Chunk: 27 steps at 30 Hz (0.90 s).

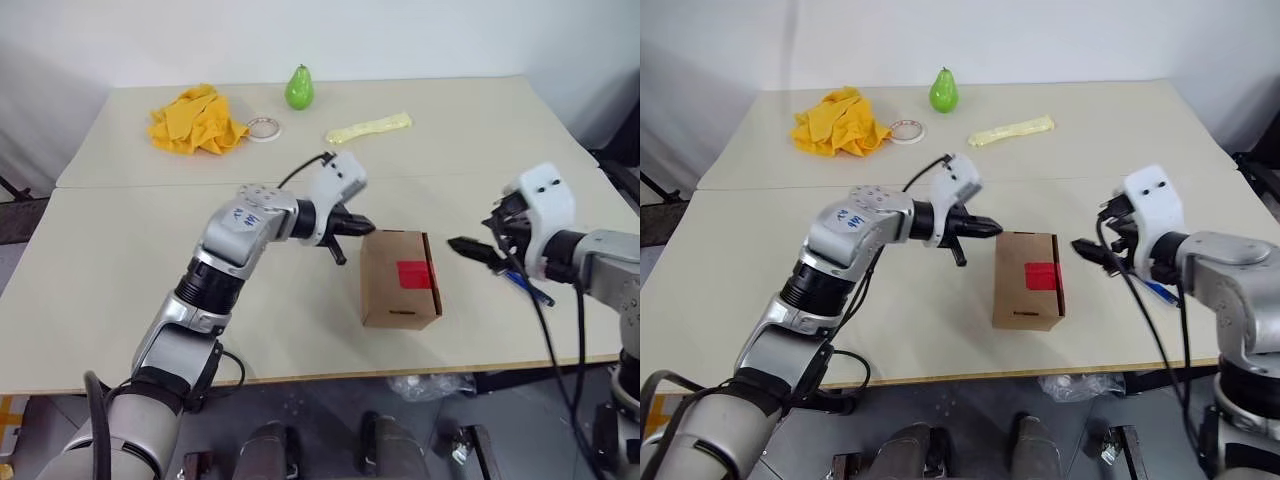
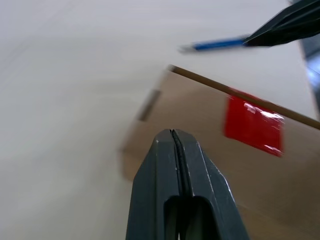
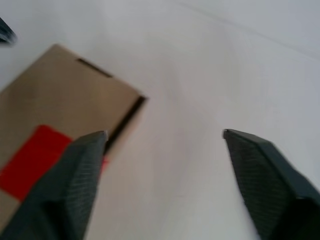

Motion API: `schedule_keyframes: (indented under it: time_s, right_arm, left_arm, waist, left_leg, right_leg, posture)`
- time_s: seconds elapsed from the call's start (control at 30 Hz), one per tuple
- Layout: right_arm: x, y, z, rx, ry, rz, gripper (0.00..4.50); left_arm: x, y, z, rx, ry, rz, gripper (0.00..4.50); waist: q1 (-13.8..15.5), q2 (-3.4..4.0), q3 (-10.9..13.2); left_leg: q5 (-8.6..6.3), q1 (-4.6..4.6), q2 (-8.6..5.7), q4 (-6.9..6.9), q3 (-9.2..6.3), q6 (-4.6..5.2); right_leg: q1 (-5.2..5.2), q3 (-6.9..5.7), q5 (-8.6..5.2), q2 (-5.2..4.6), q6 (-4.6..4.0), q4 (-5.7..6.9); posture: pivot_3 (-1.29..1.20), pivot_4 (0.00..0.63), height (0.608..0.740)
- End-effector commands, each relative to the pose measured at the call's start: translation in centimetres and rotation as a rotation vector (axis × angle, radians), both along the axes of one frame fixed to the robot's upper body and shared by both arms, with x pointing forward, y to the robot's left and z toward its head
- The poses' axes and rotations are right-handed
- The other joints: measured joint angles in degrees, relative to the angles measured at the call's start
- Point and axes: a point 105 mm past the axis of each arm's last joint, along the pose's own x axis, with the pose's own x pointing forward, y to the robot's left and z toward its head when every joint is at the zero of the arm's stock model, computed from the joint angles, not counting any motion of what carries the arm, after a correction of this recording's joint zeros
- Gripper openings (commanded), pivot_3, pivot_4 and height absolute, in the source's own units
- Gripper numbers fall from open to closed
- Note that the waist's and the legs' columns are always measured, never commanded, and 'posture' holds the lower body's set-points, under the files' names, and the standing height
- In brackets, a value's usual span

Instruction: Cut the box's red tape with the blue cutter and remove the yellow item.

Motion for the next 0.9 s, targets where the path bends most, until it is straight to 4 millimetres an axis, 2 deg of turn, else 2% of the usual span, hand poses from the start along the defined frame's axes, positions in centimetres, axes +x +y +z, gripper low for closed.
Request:
schedule_keyframes:
  time_s: [0.03,0.17,0.3,0.43,0.7,0.9]
  right_arm:
    - [-0.5,-0.2,-0.6,-0.022,0.005,-0.047,4.48]
    - [-0.6,1.1,-1.2,0.012,0.011,-0.026,4.48]
    - [-0.9,1.2,-2.2,-0.014,0.039,-0.025,4.48]
    - [-1.3,0.4,-3.4,-0.062,0.082,-0.034,4.48]
    - [-2.1,-1.1,-4.7,-0.147,0.142,-0.007,4.48]
    - [-2.6,-2.5,-7.3,-0.277,0.205,0.087,4.48]
  left_arm:
    - [-1.4,-0.7,0.4,0.040,-0.035,-0.100,0.00]
    - [-1.4,-0.9,-0.2,0.093,-0.047,-0.132,0.00]
    - [-1.5,-1.3,-0.9,0.124,-0.064,-0.155,0.00]
    - [-1.7,-1.4,-2.4,0.188,-0.091,-0.198,0.00]
    - [-1.7,-1.2,-3.2,0.223,-0.115,-0.235,0.00]
    - [-2.1,-1.0,-3.8,0.239,-0.108,-0.250,0.00]
  waist:
    - [-0.08,0.00,0.00]
    - [-0.29,0.00,0.00]
    - [-0.27,0.01,-0.01]
    - [-0.05,-0.06,-0.05]
    - [0.21,-0.22,-0.16]
    - [1.14,-0.37,-0.24]
  left_leg:
    - [0.00,-0.06,0.00,0.01,0.01,0.01]
    - [0.04,-0.29,0.00,0.02,0.09,-0.03]
    - [0.10,-0.42,0.02,0.03,0.09,-0.08]
    - [0.09,-0.42,0.02,0.04,0.07,-0.08]
    - [0.08,-0.42,0.02,0.06,0.03,-0.04]
    - [0.06,-0.42,0.02,0.06,0.01,-0.02]
  right_leg:
    - [-0.05,0.00,0.00,0.00,0.00,-0.01]
    - [-0.42,0.08,0.00,0.03,0.00,0.16]
    - [-0.55,0.07,0.00,0.08,0.00,0.20]
    - [-0.53,0.07,0.00,0.08,0.00,0.19]
    - [-0.49,0.05,0.00,0.08,0.00,0.14]
    - [-0.45,0.02,0.00,0.08,0.00,0.08]
  posture:
    - [0.00,0.150,0.740]
    - [0.00,0.150,0.740]
    - [0.00,0.150,0.740]
    - [0.00,0.150,0.740]
    - [0.00,0.150,0.740]
    - [0.00,0.150,0.740]
